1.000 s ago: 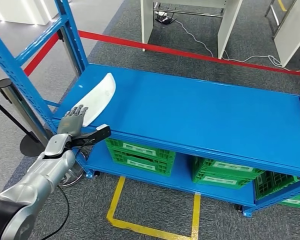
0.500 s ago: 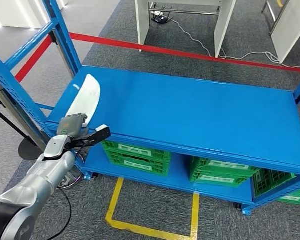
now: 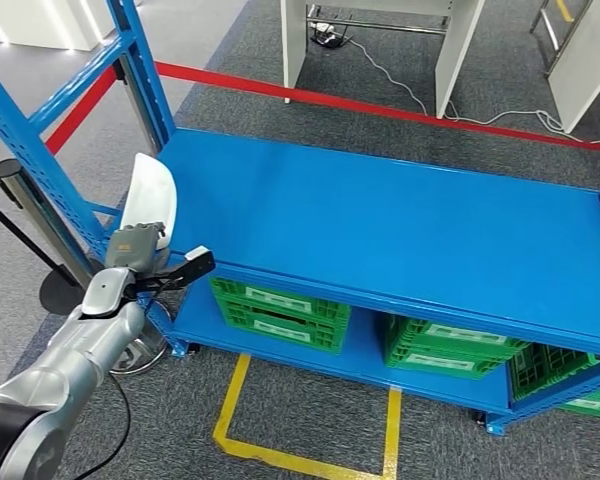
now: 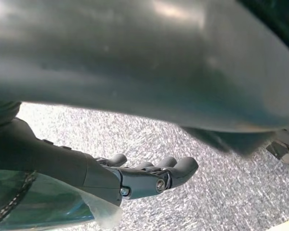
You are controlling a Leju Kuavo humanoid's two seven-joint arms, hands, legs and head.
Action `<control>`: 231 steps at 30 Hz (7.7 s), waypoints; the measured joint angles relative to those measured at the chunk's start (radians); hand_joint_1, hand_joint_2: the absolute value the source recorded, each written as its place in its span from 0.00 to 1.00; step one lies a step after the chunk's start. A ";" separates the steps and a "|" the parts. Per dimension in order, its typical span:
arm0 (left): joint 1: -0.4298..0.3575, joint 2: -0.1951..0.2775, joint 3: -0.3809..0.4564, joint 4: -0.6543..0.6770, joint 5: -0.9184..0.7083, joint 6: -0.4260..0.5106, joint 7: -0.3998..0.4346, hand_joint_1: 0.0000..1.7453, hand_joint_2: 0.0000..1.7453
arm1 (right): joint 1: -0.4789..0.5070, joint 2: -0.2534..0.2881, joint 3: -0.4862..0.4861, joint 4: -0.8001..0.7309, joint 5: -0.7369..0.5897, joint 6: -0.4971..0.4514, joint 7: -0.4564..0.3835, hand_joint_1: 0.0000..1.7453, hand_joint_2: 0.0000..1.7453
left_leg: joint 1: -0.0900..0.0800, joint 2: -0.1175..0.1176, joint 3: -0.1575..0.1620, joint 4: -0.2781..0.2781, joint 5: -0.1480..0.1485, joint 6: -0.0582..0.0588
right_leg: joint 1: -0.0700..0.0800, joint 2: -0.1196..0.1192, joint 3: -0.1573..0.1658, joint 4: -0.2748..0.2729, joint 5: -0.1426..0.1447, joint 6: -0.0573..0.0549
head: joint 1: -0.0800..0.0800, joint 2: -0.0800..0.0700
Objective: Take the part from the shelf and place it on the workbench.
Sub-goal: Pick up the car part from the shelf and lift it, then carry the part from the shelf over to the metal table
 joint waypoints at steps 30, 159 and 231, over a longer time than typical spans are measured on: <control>0.038 -0.076 0.000 -0.192 -0.063 0.218 -0.207 1.00 1.00 | -0.002 0.001 -0.023 0.000 0.025 0.004 -0.001 0.00 0.00 | -0.001 0.001 -0.007 0.003 0.003 0.009 | 0.004 -0.001 -0.017 0.026 -0.005 0.001 | 0.000 0.000; 0.726 -0.206 -0.160 -1.241 1.273 -0.206 -0.628 1.00 1.00 | 0.017 0.057 -0.216 -0.003 0.048 -0.088 -0.091 0.00 0.00 | -0.013 -0.118 0.010 -0.012 0.002 0.003 | 0.004 0.069 0.084 -0.068 -0.033 -0.021 | -0.001 0.000; 0.750 -0.216 -0.179 -1.262 1.207 -0.114 -0.554 1.00 1.00 | 0.001 0.130 -0.170 -0.002 0.151 -0.223 0.039 0.00 0.00 | -0.003 0.014 -0.101 0.191 -0.049 -0.026 | 0.007 -0.067 0.068 -0.056 -0.028 -0.047 | -0.016 0.000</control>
